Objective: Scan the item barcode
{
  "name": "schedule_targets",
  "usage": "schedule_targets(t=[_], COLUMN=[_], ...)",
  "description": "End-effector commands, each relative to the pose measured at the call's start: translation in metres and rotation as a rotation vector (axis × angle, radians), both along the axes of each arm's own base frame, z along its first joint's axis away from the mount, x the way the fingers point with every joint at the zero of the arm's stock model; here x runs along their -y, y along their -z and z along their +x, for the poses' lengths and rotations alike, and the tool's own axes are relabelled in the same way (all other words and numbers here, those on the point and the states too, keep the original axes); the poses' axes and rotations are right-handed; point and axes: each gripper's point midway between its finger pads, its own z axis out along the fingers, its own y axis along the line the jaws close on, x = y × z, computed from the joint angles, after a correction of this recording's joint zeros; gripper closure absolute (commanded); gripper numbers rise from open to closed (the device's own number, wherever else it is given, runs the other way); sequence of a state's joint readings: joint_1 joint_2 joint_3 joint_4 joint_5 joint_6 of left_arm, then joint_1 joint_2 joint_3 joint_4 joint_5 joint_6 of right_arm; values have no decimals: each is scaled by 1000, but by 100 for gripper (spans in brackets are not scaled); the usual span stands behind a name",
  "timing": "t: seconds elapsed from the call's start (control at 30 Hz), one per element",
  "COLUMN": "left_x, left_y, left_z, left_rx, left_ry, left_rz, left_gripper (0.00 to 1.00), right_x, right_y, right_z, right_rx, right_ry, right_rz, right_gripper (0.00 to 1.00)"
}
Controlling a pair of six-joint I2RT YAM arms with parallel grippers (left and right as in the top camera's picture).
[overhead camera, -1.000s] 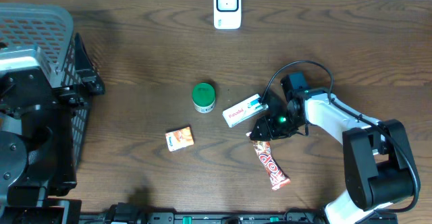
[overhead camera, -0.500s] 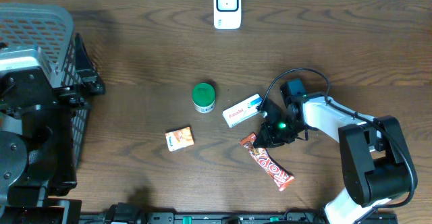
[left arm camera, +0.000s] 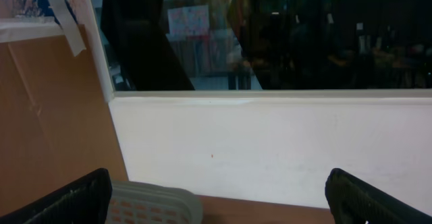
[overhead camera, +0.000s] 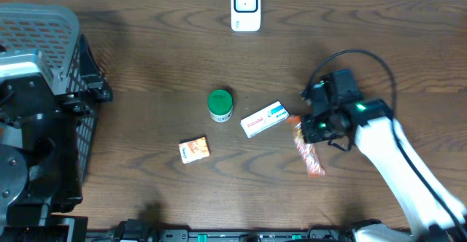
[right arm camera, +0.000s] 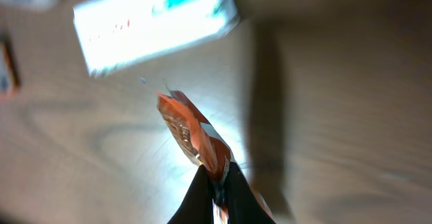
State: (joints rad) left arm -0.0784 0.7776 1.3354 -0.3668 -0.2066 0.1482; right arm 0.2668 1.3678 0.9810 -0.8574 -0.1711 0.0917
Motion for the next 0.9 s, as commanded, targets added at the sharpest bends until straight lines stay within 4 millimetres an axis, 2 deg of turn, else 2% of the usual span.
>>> schedule_targets(t=[0.0,0.13,0.23,0.3,0.5,0.7,0.77,0.8,0.83,0.87], left_x=[0,-1,-2,-2,-3,-4,-4,-4,-4,-5], left_y=[-6,-13,-17,-20,-23,-27,-28,-28,-28,-28], left_z=[-11,-26,-36,-41,-56,-68,-73,-74,-75,-76], left_rx=[36,78,100,113,136,163,170,172,173,174], left_ry=[13,19,19,19,20,20,21,21,21,21], left_rz=[-32,-69,-70,-71,-73,-74,-75,-75,-75,-75], left_gripper=[1,1,1,1,1,1,1,1,1,1], right_x=[35,41,38,26,-11,-46,-51,-52,-53,-54], right_y=[-34,-62,-69,-70,-59,-26,-22,-22,-22,-21], right_z=[16,19,22,21,3,-35,-43,-44,-44,-45], right_rx=[180,306,353,365,362,304,295,291,287,272], right_ry=[139,174,166,141,127,109,142,167,182,201], right_rz=[-160,-191,-216,-206,-192,-168,-156,-143,-134,-115], right_gripper=[99,99,99,99,99,99,99,93,76,54])
